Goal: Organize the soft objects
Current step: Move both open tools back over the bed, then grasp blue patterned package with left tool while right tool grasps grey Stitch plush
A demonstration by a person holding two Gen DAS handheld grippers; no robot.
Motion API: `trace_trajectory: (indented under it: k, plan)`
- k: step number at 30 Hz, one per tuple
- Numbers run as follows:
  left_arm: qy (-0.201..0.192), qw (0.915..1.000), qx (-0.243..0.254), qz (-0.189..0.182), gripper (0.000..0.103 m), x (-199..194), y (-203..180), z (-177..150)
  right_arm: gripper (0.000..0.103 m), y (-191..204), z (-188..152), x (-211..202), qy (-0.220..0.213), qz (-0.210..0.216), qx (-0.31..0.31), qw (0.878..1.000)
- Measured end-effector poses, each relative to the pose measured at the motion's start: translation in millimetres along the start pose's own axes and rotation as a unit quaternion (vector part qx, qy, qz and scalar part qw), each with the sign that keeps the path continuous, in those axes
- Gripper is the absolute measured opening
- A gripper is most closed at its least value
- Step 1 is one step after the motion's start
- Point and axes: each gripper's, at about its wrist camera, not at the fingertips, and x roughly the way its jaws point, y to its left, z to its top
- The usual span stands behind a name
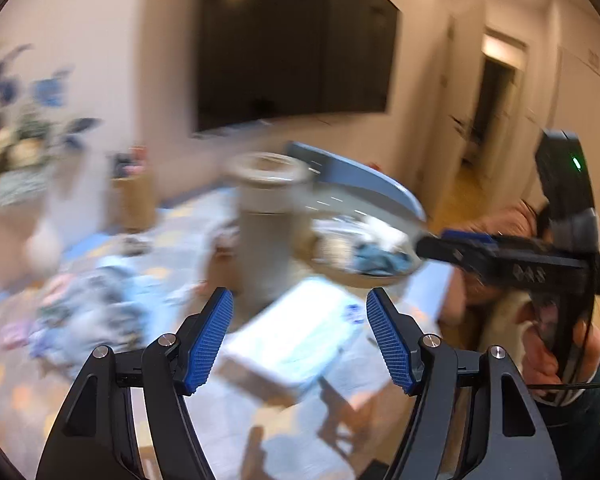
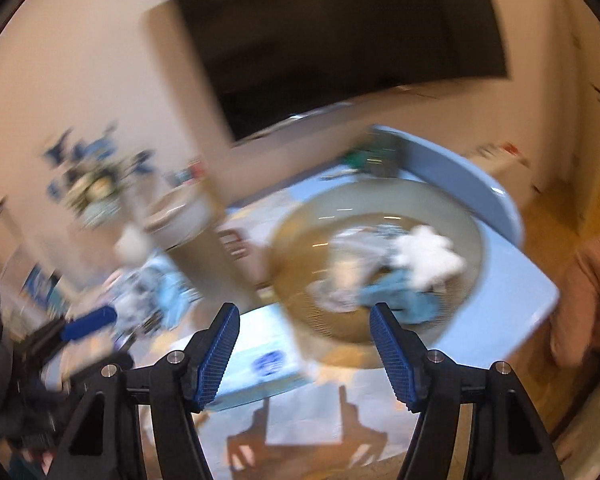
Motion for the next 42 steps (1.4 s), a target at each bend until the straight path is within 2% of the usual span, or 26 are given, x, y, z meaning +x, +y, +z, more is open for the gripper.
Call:
trace_trajectory:
  k: [3, 6, 7, 8, 9, 10, 12, 14, 16, 17, 19, 21, 25, 29, 36, 38, 40, 42]
  plan:
    - [-0.026, 0.9975, -0.044, 0.049, 0.083, -33, 47, -12, 0.066, 49, -8, 0, 0.000, 0.006, -0.063, 0.998]
    - [-0.034, 0.9892, -0.091, 0.109, 0.083, -60, 96, -27, 0.071, 115, -20, 8, 0.000, 0.016, -0.142, 0.990]
    - [-0.035, 0.9838, -0.107, 0.139, 0.083, -66, 114, -35, 0.080, 126, -23, 11, 0.002, 0.027, -0.150, 0.988]
    - [-0.034, 0.9772, -0.118, 0.173, 0.083, -69, 130, -44, 0.085, 142, -27, 17, 0.005, 0.046, -0.159, 0.986]
    - [-0.025, 0.9665, -0.132, 0.218, 0.083, -70, 151, -57, 0.085, 160, -32, 27, 0.011, 0.063, -0.168, 0.984]
    - [-0.015, 0.9601, -0.142, 0.240, 0.083, -70, 165, -67, 0.085, 169, -36, 34, 0.016, 0.068, -0.172, 0.983]
    - [0.011, 0.9472, -0.174, 0.269, 0.083, -62, 199, -94, 0.085, 193, -46, 60, 0.039, 0.076, -0.183, 0.979]
    - [0.032, 0.9397, -0.197, 0.278, 0.083, -53, 224, -117, 0.085, 213, -58, 93, 0.061, 0.079, -0.190, 0.977]
    - [0.046, 0.9311, -0.205, 0.298, 0.083, -46, 238, -138, 0.085, 229, -71, 123, 0.077, 0.064, -0.206, 0.973]
    - [0.051, 0.9282, -0.203, 0.307, 0.083, -43, 241, -148, 0.085, 240, -82, 145, 0.088, 0.034, -0.234, 0.968]
    - [0.065, 0.9263, -0.206, 0.309, 0.083, -36, 251, -165, 0.085, 250, -94, 169, 0.099, 0.002, -0.261, 0.960]
    - [0.078, 0.9229, -0.231, 0.298, 0.083, -33, 260, -175, 0.085, 256, -107, 188, 0.111, 0.013, -0.265, 0.958]
    - [0.066, 0.9250, -0.243, 0.284, 0.083, -33, 264, -173, 0.085, 250, -115, 201, 0.103, 0.062, -0.234, 0.965]
    - [0.069, 0.9243, -0.250, 0.280, 0.083, -31, 267, -175, 0.085, 239, -115, 221, 0.125, 0.054, -0.199, 0.971]
    - [0.068, 0.9209, -0.260, 0.282, 0.083, -33, 269, -175, 0.085, 221, -111, 222, 0.131, 0.072, -0.147, 0.978]
    - [0.078, 0.9166, -0.261, 0.293, 0.083, -33, 268, -174, 0.085, 216, -109, 220, 0.130, 0.075, -0.138, 0.979]
    - [0.097, 0.9086, -0.263, 0.310, 0.083, -35, 263, -167, 0.085, 212, -106, 215, 0.131, 0.080, -0.128, 0.980]
    - [0.106, 0.9071, -0.262, 0.312, 0.083, -41, 255, -153, 0.085, 210, -99, 211, 0.143, 0.085, -0.114, 0.979]
